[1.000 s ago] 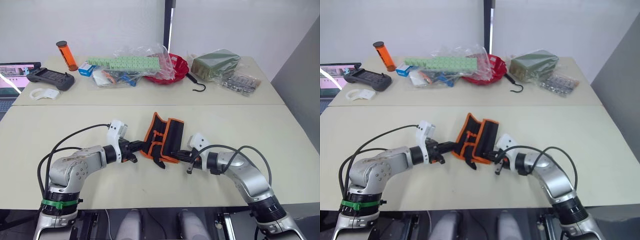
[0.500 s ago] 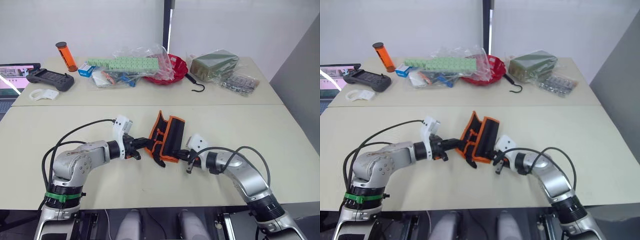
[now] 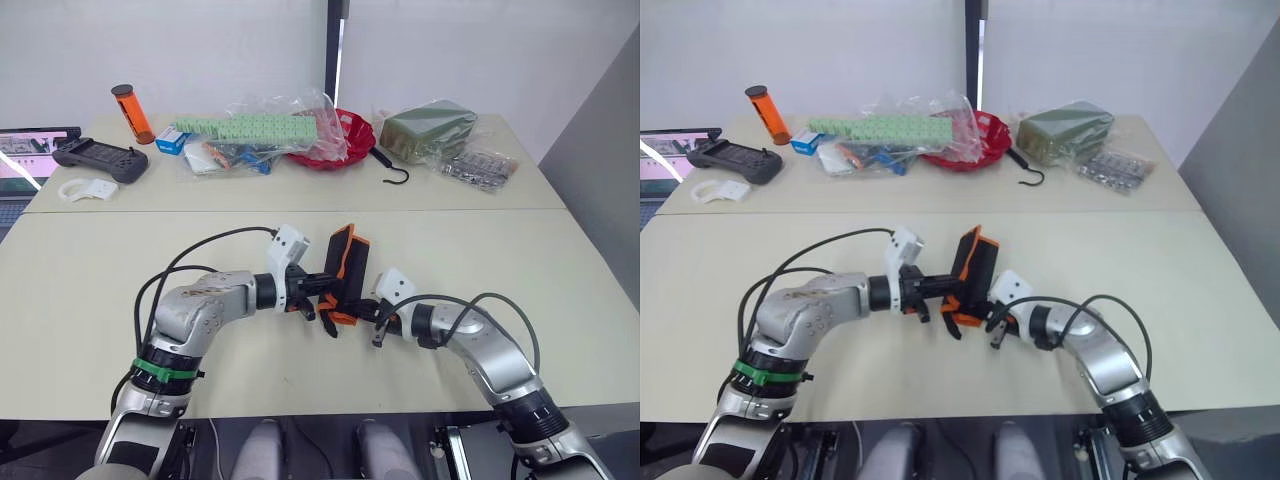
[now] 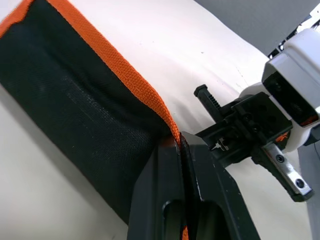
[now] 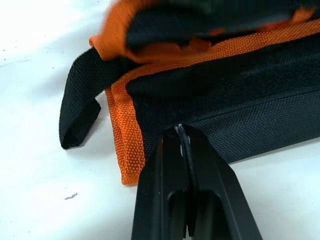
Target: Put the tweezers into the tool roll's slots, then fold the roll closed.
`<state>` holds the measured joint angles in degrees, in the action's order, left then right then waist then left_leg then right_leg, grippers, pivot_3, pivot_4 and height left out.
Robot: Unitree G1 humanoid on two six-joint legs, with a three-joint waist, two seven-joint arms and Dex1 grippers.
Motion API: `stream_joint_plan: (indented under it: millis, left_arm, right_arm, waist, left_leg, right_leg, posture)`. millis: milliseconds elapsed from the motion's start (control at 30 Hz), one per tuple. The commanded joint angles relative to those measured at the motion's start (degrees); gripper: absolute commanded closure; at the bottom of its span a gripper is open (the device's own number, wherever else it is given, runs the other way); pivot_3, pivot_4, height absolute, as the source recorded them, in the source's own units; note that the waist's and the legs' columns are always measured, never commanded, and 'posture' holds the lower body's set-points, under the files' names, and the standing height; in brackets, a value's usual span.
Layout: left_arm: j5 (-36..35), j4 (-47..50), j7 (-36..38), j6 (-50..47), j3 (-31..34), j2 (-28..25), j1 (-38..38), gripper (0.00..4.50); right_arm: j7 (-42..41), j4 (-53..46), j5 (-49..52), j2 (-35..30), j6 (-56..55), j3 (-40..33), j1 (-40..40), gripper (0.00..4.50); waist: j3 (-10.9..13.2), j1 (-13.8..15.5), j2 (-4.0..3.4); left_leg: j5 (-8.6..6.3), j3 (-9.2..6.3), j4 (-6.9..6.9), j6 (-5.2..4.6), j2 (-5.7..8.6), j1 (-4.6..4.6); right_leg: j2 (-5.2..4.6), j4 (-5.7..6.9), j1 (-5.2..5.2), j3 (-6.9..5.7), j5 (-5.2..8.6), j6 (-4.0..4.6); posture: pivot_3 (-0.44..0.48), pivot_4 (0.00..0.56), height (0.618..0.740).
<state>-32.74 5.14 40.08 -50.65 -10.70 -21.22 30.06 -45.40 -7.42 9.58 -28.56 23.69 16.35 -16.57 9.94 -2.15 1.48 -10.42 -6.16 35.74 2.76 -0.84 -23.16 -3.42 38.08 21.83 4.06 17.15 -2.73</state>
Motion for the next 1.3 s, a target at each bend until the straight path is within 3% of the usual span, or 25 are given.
stream_joint_plan:
  millis: [33, 267, 600, 933, 1300]
  left_arm:
    - [3.8, -2.2, 1.7, 5.3, -3.0, 1.6, 1.6, 4.46]
    - [9.8, -5.5, 4.3, 10.4, -8.4, 3.3, 1.3, 4.46]
    - [18.2, -8.9, 9.6, 13.0, -15.2, -0.4, 0.1, 4.46]
    - [20.6, -13.4, 10.9, 14.9, -15.7, 2.6, 0.3, 4.46]
    - [20.5, -14.4, 11.8, 12.8, -13.4, 3.8, -0.3, 1.1]
  right_arm:
    - [0.4, 1.8, -2.1, 0.1, 2.6, 2.4, 1.8, 4.5]
    - [1.1, 0.2, -1.8, 0.0, 3.4, 2.1, 2.8, 4.5]
    - [1.6, -1.1, -1.5, -0.4, 4.1, 1.6, 3.1, 4.5]
    - [1.6, -2.9, -1.2, -1.1, 5.3, 0.4, 2.7, 4.5]
    - [-1.3, -7.4, 2.6, -3.9, 6.5, -4.4, 3.3, 4.5]
  waist:
    - [0.0, 0.0, 0.0]
    - [0.0, 0.1, -0.01]
    - [-0.3, 0.3, 0.0]
    - [-0.5, 1.1, -0.03]
    - [-0.6, 1.3, -0.03]
  left_leg:
    - [0.0, 0.0, 0.0, 0.0, 0.0, 0.0]
    - [0.0, 0.0, 0.0, 0.0, 0.01, 0.02]
    - [-0.02, -0.01, -0.08, -0.02, 0.0, 0.47]
    - [-0.03, -0.01, -0.12, -0.03, 0.01, 0.62]
    - [-0.04, -0.01, -0.11, -0.03, -0.02, 1.23]
  right_leg:
    - [0.0, 0.0, -0.01, 0.0, 0.0, 0.0]
    - [0.0, -0.01, -0.05, 0.0, 0.0, -0.01]
    - [-0.01, -0.22, -0.62, -0.05, 0.2, -0.34]
    - [-0.02, -0.39, -0.8, -0.05, 0.24, -0.41]
    - [-0.03, -0.63, -1.56, -0.08, 0.3, -0.5]
  posture:
    - [0.0, 0.15, 0.74]
    - [0.0, 0.15, 0.74]
    - [0.0, 0.15, 0.74]
    - [0.0, 0.15, 0.74]
    - [0.0, 0.15, 0.74]
